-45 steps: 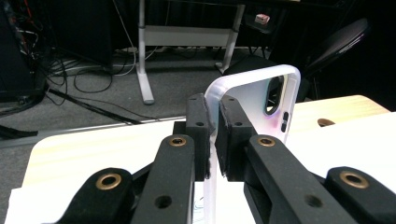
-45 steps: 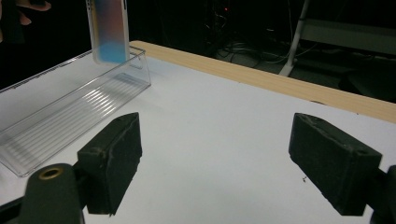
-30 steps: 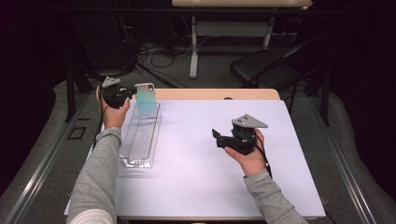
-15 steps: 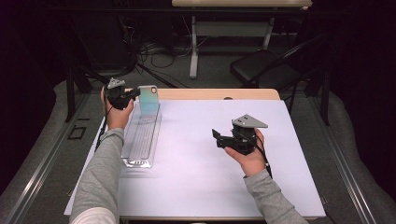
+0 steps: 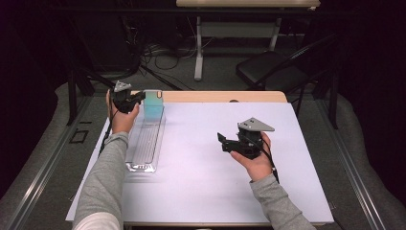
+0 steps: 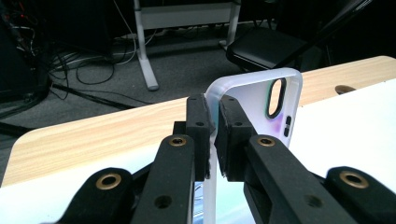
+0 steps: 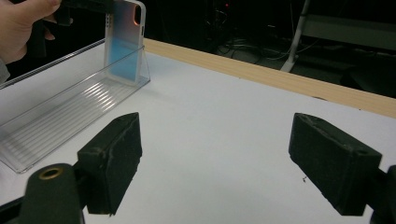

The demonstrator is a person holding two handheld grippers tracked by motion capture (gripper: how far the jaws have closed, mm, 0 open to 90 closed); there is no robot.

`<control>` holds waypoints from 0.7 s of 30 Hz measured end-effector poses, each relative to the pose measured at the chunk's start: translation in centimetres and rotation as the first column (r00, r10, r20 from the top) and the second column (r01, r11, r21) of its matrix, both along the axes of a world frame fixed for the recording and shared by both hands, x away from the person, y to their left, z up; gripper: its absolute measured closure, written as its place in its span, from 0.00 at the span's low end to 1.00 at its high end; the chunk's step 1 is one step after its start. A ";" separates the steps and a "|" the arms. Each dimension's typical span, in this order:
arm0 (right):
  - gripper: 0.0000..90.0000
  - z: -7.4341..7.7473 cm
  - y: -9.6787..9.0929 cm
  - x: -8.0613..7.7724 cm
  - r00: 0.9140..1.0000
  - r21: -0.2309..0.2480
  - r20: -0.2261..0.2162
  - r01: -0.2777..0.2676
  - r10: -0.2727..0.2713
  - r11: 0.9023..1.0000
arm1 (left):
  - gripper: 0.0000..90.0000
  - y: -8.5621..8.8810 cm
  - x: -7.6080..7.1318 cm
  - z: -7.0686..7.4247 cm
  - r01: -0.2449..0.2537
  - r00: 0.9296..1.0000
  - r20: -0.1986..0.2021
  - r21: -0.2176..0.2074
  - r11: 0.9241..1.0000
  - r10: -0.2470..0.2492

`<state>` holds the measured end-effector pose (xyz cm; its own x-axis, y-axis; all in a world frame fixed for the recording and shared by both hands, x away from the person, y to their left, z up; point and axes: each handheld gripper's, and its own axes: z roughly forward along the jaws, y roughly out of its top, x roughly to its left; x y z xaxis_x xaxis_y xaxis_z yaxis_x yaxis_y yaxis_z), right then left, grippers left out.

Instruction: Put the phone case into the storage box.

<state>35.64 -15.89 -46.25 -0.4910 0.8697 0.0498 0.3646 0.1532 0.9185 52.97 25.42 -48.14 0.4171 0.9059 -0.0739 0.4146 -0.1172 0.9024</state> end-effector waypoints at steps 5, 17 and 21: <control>0.19 0.0 0.0 0.0 1.000 -0.003 -0.002 -0.002 0.002 1.000 | 0.94 0.1 0.0 0.0 0.003 1.000 0.001 0.005 1.000 -0.003; 0.19 -0.1 0.0 0.0 1.000 -0.004 -0.003 -0.002 0.002 1.000 | 0.94 0.2 0.2 -0.1 0.003 1.000 0.001 0.002 1.000 -0.003; 0.19 -0.1 0.1 0.1 1.000 -0.003 -0.001 -0.002 0.002 1.000 | 0.94 0.3 0.3 -0.2 0.004 1.000 0.001 0.000 1.000 -0.004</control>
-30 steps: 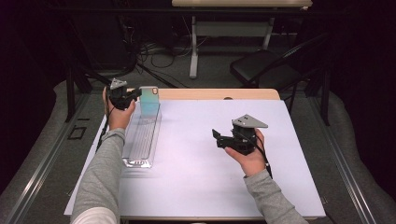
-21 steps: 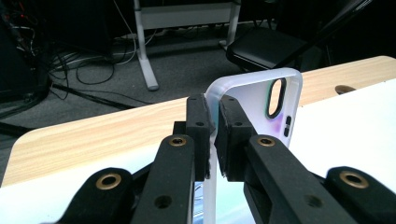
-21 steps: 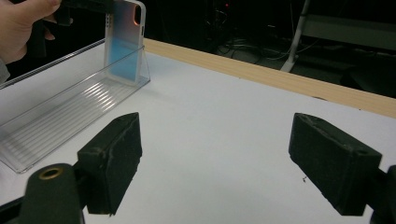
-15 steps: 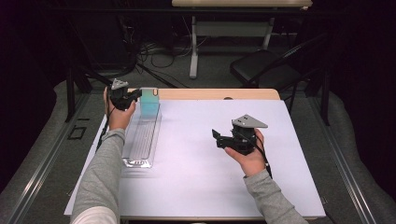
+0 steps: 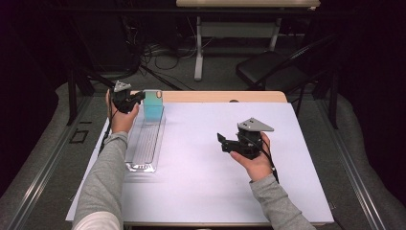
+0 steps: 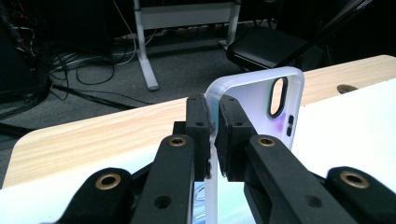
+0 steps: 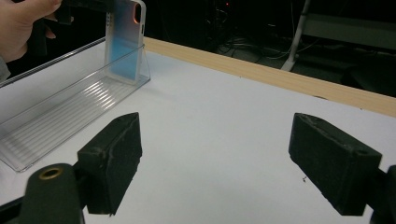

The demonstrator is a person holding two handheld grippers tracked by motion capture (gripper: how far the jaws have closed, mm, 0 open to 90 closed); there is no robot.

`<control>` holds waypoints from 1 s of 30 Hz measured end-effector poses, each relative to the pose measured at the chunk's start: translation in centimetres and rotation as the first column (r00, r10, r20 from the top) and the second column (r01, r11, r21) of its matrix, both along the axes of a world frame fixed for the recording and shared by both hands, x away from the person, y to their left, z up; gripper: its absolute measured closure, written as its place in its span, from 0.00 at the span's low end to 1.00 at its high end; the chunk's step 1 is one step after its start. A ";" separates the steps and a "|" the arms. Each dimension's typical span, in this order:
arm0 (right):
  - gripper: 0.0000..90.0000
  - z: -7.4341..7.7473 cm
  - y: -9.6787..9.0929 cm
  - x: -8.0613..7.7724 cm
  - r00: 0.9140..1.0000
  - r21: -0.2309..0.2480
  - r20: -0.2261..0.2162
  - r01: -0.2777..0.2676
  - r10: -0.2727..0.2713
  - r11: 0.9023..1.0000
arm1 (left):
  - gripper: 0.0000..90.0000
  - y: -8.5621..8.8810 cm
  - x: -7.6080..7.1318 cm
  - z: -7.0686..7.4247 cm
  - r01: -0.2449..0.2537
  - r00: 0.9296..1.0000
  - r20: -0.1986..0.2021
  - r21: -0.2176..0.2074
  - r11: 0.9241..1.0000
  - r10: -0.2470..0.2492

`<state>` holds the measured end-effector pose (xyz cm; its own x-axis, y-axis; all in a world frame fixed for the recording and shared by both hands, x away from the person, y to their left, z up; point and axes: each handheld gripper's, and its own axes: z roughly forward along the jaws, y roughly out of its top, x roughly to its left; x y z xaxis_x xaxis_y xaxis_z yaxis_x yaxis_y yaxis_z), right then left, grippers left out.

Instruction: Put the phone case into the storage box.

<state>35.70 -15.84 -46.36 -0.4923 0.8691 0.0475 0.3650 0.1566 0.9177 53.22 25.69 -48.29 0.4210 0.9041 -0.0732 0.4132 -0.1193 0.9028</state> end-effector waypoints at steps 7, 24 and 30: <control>0.19 -0.1 0.0 0.0 1.000 0.000 -0.003 0.000 0.000 1.000 | 0.93 0.1 0.1 -0.1 -0.004 1.000 -0.001 0.005 1.000 0.004; 0.19 -0.1 -0.1 0.0 1.000 0.000 -0.005 0.002 -0.002 1.000 | 0.92 0.6 0.3 -0.3 -0.020 1.000 -0.016 -0.008 1.000 0.020; 0.19 0.0 -0.1 0.0 1.000 0.001 -0.001 0.001 -0.001 1.000 | 0.92 0.6 0.3 -0.3 -0.021 1.000 -0.016 -0.009 1.000 0.021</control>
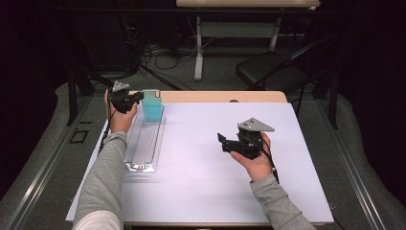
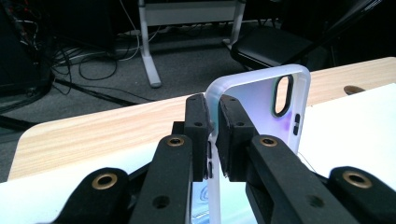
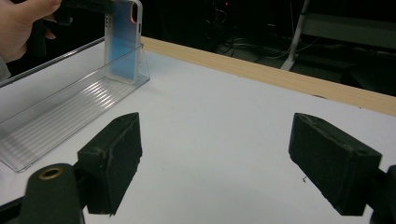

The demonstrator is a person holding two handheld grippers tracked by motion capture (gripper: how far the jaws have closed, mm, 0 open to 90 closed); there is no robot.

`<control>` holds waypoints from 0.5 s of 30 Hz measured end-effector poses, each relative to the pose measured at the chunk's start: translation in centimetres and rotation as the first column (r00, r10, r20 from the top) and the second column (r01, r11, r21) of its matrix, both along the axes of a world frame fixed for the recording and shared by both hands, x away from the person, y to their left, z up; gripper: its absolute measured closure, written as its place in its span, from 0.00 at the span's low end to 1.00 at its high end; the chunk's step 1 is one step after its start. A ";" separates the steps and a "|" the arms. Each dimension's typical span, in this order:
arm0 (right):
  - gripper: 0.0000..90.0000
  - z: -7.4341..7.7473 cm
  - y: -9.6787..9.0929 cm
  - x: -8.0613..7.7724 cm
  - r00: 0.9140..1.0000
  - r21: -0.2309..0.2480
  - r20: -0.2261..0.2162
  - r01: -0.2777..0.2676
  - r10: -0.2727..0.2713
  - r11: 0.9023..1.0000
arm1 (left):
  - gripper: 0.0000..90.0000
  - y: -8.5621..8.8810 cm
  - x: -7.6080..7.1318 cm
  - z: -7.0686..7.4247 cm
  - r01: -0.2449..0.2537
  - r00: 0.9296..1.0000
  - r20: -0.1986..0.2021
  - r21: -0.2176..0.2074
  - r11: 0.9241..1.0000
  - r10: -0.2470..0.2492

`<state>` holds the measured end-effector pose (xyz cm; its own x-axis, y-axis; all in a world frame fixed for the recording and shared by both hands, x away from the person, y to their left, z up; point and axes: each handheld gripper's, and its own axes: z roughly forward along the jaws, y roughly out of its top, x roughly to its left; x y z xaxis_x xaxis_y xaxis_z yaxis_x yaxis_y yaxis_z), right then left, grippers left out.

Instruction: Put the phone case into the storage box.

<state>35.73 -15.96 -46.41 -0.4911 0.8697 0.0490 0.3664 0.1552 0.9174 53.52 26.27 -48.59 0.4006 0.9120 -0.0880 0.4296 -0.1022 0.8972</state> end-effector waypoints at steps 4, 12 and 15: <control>0.19 0.0 0.0 0.0 1.000 -0.001 -0.004 -0.001 0.001 1.000 | 0.92 0.0 0.0 0.0 0.001 1.000 -0.002 0.000 1.000 -0.001; 0.19 0.0 0.0 0.0 1.000 -0.001 -0.002 -0.001 0.001 1.000 | 0.91 0.1 0.1 -0.2 -0.010 1.000 -0.005 0.003 1.000 0.010; 0.19 0.0 0.0 0.0 1.000 0.000 -0.004 0.000 0.000 1.000 | 0.90 0.2 0.2 -0.2 -0.014 1.000 -0.007 0.005 1.000 0.014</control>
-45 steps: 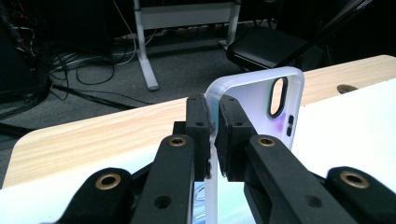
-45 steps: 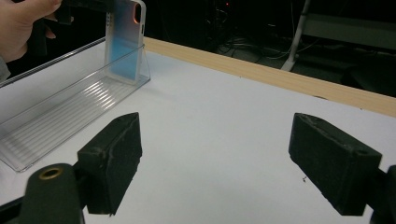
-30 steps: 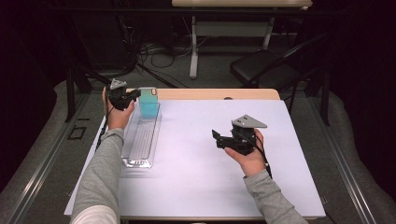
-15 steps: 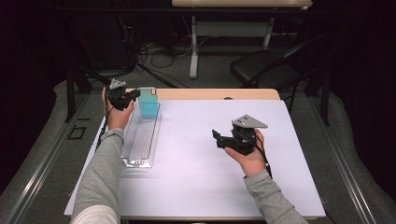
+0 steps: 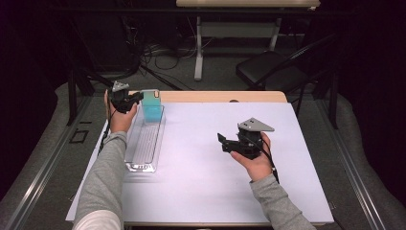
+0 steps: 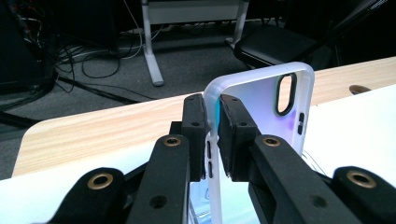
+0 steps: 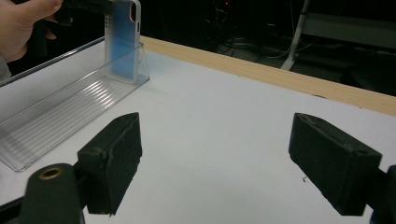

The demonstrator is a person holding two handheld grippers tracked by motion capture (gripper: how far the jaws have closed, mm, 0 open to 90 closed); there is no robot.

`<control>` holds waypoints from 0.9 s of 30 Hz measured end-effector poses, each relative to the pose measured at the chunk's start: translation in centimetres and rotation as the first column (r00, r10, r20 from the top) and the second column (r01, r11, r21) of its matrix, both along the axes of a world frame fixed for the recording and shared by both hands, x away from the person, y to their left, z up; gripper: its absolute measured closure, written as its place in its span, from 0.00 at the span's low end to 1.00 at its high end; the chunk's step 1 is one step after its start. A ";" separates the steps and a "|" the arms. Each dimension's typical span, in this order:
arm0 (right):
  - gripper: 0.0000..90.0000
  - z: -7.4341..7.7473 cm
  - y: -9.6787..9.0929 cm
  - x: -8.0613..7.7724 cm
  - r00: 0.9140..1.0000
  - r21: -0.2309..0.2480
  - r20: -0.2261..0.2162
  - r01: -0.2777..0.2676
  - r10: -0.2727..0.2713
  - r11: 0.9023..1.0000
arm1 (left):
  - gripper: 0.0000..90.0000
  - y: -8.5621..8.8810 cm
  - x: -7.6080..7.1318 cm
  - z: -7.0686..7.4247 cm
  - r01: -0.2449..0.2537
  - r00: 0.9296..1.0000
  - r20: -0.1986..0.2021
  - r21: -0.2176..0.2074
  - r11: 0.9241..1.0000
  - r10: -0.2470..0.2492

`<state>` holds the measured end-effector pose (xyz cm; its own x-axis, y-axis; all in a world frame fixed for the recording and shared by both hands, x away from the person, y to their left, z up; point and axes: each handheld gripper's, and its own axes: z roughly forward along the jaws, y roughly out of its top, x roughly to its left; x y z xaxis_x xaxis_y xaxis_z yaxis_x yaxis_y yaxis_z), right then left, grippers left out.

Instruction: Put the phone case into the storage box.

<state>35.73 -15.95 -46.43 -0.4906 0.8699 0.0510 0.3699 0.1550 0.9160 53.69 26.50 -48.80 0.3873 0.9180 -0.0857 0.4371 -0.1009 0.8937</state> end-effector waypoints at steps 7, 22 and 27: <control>0.19 0.0 0.0 0.0 1.000 0.000 0.000 0.001 -0.001 1.000 | 0.90 0.3 0.1 -0.1 -0.011 1.000 -0.008 -0.007 1.000 0.011; 0.19 0.0 -0.1 0.0 1.000 0.000 -0.001 0.000 0.000 1.000 | 0.84 0.2 0.2 -0.2 -0.019 1.000 -0.002 -0.015 1.000 0.019; 0.19 0.0 0.0 0.0 1.000 -0.001 0.000 0.000 0.000 1.000 | 0.78 0.3 0.2 -0.2 -0.018 1.000 0.001 -0.022 1.000 0.018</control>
<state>35.76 -15.96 -46.46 -0.4905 0.8700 0.0498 0.3697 0.1561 0.9160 53.89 26.83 -48.98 0.3710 0.9227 -0.1052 0.4374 -0.0737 0.8962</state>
